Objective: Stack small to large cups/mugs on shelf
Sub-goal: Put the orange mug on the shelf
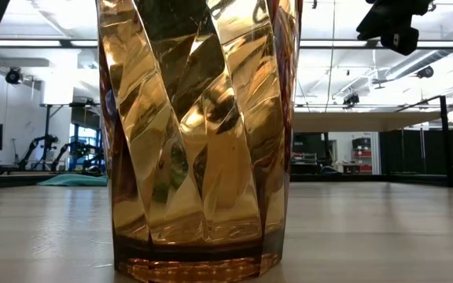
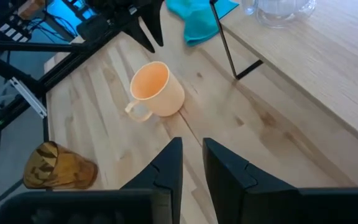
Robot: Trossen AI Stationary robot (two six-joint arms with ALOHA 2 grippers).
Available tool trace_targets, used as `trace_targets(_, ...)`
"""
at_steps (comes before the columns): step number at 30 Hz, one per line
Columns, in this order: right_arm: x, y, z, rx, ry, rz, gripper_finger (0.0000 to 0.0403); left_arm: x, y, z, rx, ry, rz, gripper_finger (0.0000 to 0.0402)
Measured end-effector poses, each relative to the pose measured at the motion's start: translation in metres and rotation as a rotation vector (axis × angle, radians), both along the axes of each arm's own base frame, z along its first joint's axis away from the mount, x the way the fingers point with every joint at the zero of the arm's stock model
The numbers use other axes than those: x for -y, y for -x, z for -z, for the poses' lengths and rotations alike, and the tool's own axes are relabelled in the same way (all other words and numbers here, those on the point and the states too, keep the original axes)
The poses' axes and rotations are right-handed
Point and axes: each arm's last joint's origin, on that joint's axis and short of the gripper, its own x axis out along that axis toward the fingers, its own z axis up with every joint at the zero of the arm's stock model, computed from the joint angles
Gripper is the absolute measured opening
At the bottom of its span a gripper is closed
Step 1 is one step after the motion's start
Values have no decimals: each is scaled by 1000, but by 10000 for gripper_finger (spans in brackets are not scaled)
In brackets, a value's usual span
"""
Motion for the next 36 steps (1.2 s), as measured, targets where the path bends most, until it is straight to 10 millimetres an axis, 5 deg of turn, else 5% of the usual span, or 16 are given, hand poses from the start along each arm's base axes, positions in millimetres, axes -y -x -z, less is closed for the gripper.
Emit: trace_targets(36,0,-12,2,2,9,-5,59,2,0,23,-8,62,20,72)
